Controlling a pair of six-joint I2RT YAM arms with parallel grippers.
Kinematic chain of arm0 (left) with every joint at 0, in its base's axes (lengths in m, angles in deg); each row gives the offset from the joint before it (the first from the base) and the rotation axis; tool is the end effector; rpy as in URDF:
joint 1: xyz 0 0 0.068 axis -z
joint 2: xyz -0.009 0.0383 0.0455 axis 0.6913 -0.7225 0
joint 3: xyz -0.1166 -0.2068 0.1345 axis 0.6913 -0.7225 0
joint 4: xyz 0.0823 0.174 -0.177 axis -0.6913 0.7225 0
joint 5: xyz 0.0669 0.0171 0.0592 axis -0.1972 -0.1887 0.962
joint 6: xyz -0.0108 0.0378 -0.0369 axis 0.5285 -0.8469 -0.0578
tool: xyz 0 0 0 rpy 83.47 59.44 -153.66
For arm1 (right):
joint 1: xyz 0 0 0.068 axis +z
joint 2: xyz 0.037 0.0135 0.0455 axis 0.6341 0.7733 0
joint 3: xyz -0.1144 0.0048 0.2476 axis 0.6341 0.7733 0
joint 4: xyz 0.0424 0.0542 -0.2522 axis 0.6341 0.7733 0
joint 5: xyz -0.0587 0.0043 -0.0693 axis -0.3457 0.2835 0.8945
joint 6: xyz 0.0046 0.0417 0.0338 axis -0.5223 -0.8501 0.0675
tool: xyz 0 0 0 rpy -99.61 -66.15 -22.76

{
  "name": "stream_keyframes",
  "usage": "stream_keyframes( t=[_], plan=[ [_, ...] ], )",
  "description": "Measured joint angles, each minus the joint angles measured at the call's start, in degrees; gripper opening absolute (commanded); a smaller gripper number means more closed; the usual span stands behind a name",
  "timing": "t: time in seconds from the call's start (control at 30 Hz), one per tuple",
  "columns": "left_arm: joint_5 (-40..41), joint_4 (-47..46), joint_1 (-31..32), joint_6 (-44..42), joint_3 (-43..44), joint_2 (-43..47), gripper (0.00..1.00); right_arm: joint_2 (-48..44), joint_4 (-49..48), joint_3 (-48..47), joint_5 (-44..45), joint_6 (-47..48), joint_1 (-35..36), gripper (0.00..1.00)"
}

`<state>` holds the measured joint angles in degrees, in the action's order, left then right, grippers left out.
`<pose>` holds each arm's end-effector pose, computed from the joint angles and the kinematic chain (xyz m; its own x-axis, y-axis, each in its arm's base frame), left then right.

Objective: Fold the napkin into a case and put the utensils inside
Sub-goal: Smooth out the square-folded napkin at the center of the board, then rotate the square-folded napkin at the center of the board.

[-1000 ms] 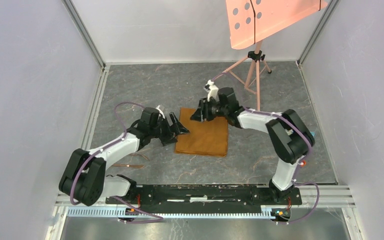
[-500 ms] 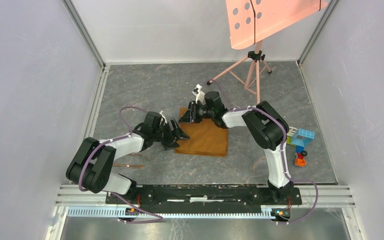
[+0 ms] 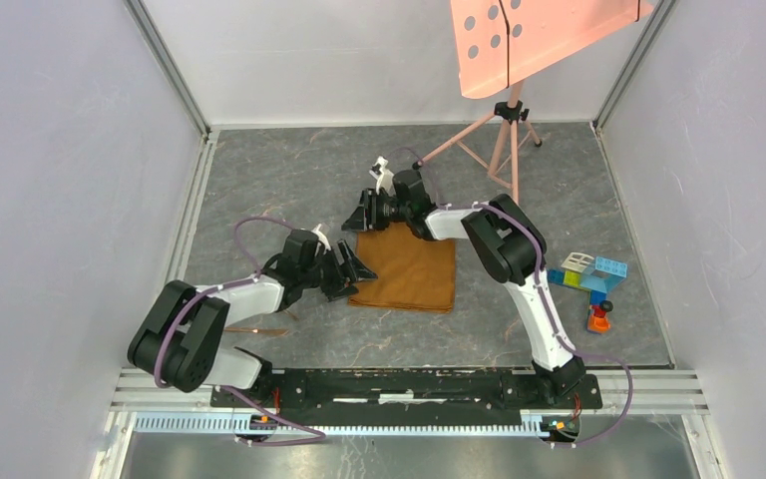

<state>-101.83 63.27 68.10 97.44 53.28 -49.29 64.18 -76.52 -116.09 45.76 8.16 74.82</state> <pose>0.2151 -0.1134 0.1362 -0.8956 -0.3794 -0.2321 -0.0886 0.6636 -0.7428 0.3903 0.3034 0.1034 -0.8565 0.0541 -0.5133 -0.4440 0.4298 0.7862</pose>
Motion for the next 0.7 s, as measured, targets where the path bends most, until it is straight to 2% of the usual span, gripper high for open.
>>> stream_keyframes(
  t=[0.23, 0.37, 0.43, 0.53, 0.7],
  plan=[
    [0.17, -1.51, 0.28, 0.04, -1.97, 1.77, 0.82, 8.74, 6.93, -17.51, -0.66, 4.63, -2.16, 0.57],
    [0.37, -2.86, 1.51, 1.70, -3.45, 2.78, 0.82, 11.02, 17.29, -26.97, -0.63, 8.31, -3.02, 0.64],
    [0.63, -3.63, 3.04, 3.28, -4.13, 3.13, 0.83, 9.09, 23.32, -28.33, 0.79, 10.95, -3.39, 0.68],
    [1.51, -4.72, 6.05, 5.27, -5.16, 4.00, 0.85, -0.72, 32.54, -20.81, 5.35, 14.60, -4.13, 0.69],
    [3.02, -4.85, 11.34, 8.09, -6.58, 6.23, 0.90, -31.63, 41.59, 6.60, 10.29, 20.24, -7.50, 0.68]
  ],
)
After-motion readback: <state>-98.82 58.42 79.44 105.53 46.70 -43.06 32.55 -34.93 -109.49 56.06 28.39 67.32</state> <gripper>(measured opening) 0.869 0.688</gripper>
